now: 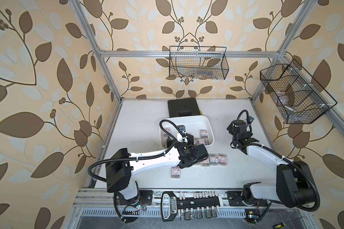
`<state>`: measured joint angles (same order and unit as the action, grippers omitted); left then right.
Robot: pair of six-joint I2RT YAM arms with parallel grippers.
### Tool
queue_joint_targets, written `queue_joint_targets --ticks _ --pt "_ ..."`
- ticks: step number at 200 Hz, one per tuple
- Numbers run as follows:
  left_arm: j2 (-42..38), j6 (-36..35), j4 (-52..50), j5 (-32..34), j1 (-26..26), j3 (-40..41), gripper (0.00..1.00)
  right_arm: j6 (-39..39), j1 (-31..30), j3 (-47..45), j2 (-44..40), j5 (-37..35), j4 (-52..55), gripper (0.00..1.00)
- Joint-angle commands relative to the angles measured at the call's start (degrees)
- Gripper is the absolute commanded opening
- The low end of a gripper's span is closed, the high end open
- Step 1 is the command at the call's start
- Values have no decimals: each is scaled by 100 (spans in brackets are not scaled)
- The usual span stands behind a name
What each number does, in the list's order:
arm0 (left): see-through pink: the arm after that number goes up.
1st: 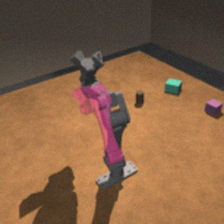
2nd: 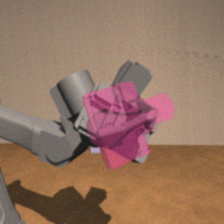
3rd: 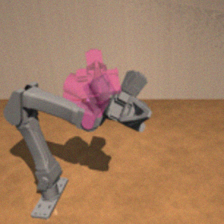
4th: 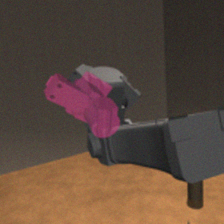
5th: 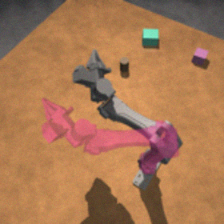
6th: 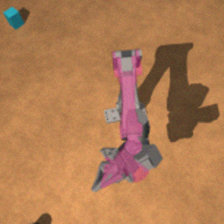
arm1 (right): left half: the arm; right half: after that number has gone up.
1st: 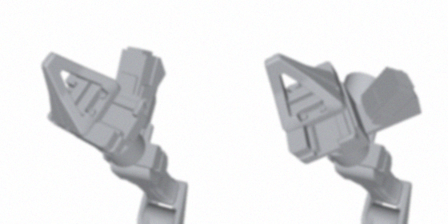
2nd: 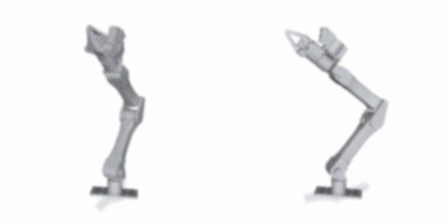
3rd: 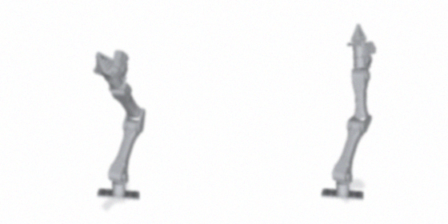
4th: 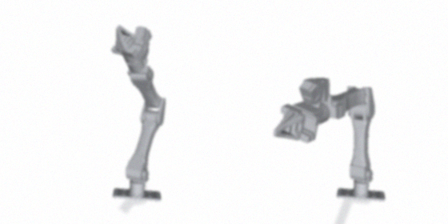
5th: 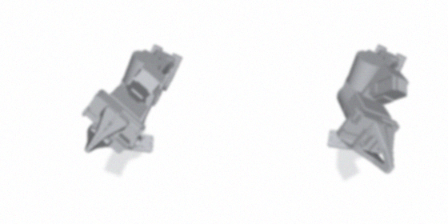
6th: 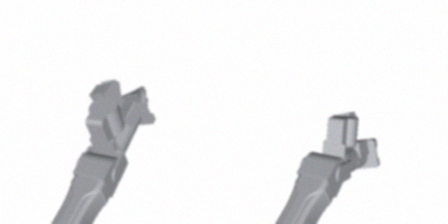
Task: Take the paper clips out of the storage box
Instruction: Adjust the boxed paper clips in the storage box.
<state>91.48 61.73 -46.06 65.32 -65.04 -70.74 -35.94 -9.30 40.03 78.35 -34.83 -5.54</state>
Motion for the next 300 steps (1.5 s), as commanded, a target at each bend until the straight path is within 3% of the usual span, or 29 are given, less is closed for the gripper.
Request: queue_joint_targets --ticks 1,34,62,83,149,190,248,300 --pt "-236 -1081 621 -891 415 74 99 136 16 167 340 209 -259 93" --pt "-534 -1811 1301 -2948 1424 469 98 157 16 271 496 148 -287 94" --pt "-645 -2098 1293 -3140 1506 405 99 234 -63 -4 381 320 -629 93" --pt "-437 -2052 1137 -3515 1782 157 91 235 -63 -111 307 379 -741 95" --pt "740 -1946 734 -3926 2616 -486 76 256 29 42 486 703 -608 95" --pt "1323 -2077 526 -3767 2832 -895 76 271 51 -28 425 853 -658 95" --pt "1629 -2093 872 -4030 3297 -672 78 272 62 -93 378 1022 -668 95" --pt "2007 -2043 812 -4136 3382 -810 81 271 69 -110 366 1055 -674 95"
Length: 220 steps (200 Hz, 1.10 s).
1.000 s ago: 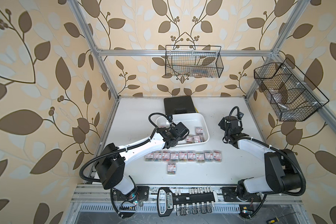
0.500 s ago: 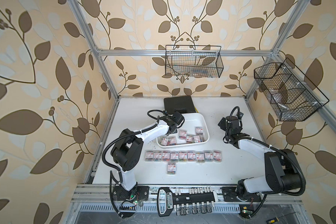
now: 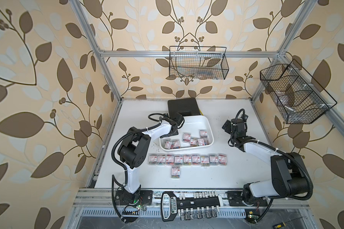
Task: Take the paper clips out of the storage box
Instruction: Adjust the boxed paper clips in the storage box.
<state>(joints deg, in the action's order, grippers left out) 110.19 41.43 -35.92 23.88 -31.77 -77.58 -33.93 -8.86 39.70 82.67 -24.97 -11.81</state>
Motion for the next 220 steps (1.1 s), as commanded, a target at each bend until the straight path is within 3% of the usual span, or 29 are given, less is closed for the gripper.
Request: queue_joint_targets --ticks 1,43,82,124,193,220 --pt "140 -12 -204 10 61 -126 81 70 25 -77 -67 70 -52 95" --pt "362 -19 -249 -157 67 -228 93 57 43 -126 -111 113 -84 95" --pt "434 -190 40 -947 74 -292 90 28 65 -173 -151 149 -119 95" --pt "404 -204 222 -1240 72 -326 85 27 78 -221 -183 177 -150 95" --pt "346 -197 -120 -822 85 -473 86 13 104 -235 -191 223 -163 95" --pt "407 104 -380 -527 183 -517 87 15 113 -236 -190 239 -171 95"
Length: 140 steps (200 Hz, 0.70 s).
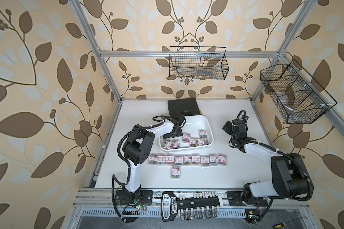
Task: Take the paper clips out of the storage box
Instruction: Adjust the boxed paper clips in the storage box, then pick up the boxed paper clips from the storage box.
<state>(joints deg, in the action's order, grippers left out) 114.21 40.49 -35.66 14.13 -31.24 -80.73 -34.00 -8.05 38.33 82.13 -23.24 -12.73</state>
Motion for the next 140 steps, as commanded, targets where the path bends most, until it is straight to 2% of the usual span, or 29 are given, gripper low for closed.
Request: queue_joint_targets --ticks 1,83,140 --pt "9 210 -420 458 138 -204 87 23 32 -98 -136 70 -76 95" --pt "822 421 -371 632 352 -879 74 19 53 -102 -125 108 -89 95" --pt "975 332 -458 625 359 -1105 57 15 58 -103 -122 118 -97 95"
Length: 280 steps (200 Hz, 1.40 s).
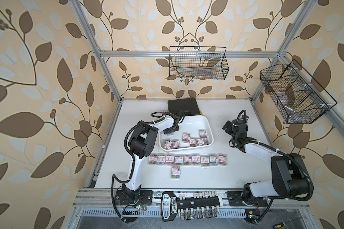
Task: Take the paper clips out of the storage box
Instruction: Pick up the boxed paper clips from the storage box, then place the boxed paper clips at the center of the board.
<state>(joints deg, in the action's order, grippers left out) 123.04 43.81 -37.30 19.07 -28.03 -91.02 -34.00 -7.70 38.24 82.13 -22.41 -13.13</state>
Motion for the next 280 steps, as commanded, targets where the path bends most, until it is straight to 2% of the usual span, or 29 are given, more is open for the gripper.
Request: queue_joint_targets --ticks 1,24,61,91,118,156,182,219,280 --pt "86 2 -299 132 40 -70 57 15 23 -91 -125 35 -58 95" --pt "-51 -47 -340 119 34 -12 50 10 23 -97 -134 36 -59 95" --pt "-382 -262 -636 87 19 -150 45 -58 122 -56 -51 141 -54 96" --pt "-938 -617 -799 220 -108 -164 42 -273 494 -30 149 621 -201 96" --pt "-1525 -881 -1101 484 -294 27 41 -283 516 -45 181 565 -344 95" --pt "-2305 -988 -1419 745 -531 778 38 -274 444 -19 202 390 -410 95" --pt "-2777 -788 -1600 810 -731 1317 38 -174 277 -17 159 159 -361 95" --pt "-3375 -416 -1760 782 -1083 2098 38 -134 235 25 180 193 -279 96" --pt "-4476 -76 -1387 18 -1391 3415 38 -128 190 143 251 135 -82 95"
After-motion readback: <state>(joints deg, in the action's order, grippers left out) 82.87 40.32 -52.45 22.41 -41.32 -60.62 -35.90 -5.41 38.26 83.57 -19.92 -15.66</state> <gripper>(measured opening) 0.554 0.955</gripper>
